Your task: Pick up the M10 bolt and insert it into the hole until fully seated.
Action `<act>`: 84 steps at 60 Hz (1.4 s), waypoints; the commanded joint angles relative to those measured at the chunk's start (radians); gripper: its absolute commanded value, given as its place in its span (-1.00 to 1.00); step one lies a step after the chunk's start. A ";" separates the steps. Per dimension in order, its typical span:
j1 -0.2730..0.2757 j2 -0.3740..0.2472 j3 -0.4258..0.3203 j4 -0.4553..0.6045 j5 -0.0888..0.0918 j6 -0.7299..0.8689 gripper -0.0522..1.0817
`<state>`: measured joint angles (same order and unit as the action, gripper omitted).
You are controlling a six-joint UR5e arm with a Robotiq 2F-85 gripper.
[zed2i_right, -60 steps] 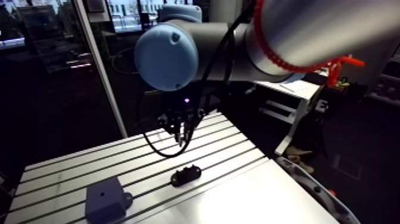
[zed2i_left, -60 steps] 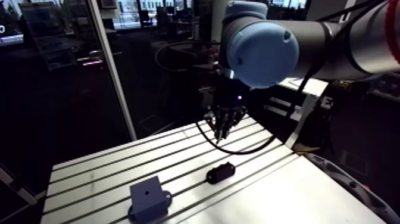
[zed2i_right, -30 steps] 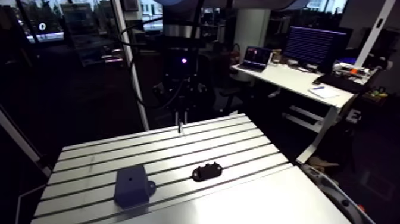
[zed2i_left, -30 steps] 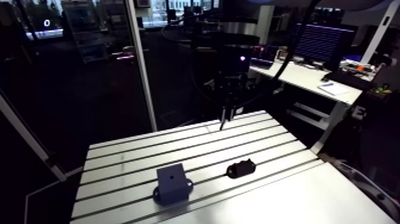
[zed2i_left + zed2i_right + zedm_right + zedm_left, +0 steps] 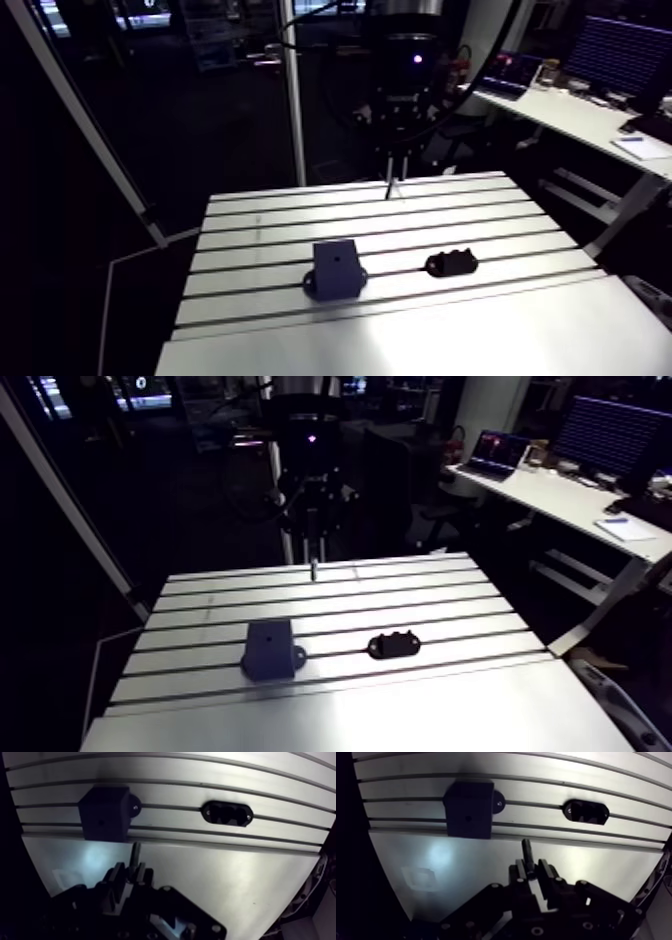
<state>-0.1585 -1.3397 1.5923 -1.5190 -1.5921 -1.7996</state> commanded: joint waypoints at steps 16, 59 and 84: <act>0.113 0.069 -0.039 0.017 -0.009 0.042 0.99; 0.170 0.046 0.011 -0.001 -0.015 0.100 0.99; 0.182 0.055 0.035 -0.041 -0.027 0.110 0.99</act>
<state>0.0225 -1.2908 1.6139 -1.5466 -1.6187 -1.6891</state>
